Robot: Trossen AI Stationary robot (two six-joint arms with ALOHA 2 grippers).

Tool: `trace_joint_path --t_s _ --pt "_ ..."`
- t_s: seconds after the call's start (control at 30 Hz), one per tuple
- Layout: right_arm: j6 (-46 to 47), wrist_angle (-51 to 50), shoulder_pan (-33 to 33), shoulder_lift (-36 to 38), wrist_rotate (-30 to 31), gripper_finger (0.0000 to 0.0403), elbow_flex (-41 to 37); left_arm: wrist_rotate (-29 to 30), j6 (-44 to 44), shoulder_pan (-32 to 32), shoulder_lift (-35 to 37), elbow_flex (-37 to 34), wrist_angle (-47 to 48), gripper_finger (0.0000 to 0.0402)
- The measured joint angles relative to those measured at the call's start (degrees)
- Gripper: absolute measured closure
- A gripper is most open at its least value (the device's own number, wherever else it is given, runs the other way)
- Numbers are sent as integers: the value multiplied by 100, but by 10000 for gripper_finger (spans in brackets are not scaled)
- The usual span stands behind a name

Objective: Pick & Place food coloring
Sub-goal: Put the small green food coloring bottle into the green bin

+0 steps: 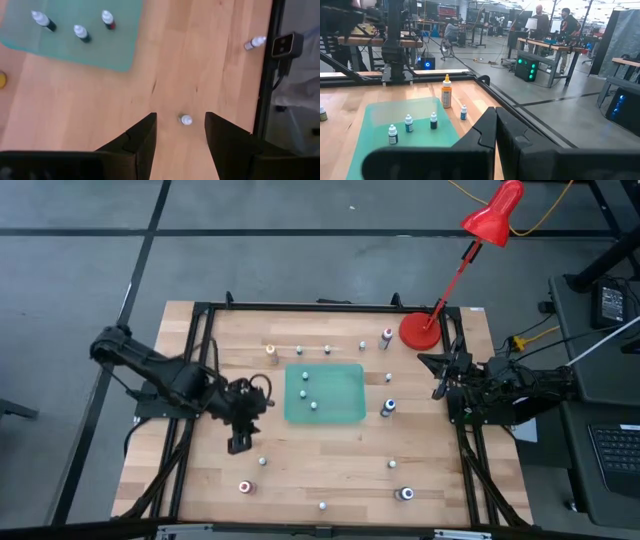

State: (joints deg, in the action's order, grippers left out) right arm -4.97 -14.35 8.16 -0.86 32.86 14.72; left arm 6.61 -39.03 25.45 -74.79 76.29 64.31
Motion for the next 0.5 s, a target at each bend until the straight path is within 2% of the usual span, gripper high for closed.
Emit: trace_joint_path --t_s 0.33,0.5 --pt "-1 -4 0 0 2 391 0 243 -584 631 -788 -2 -19 227" --pt "-17 -4 0 0 2 391 0 -52 -907 624 -1397 -4 -30 206"
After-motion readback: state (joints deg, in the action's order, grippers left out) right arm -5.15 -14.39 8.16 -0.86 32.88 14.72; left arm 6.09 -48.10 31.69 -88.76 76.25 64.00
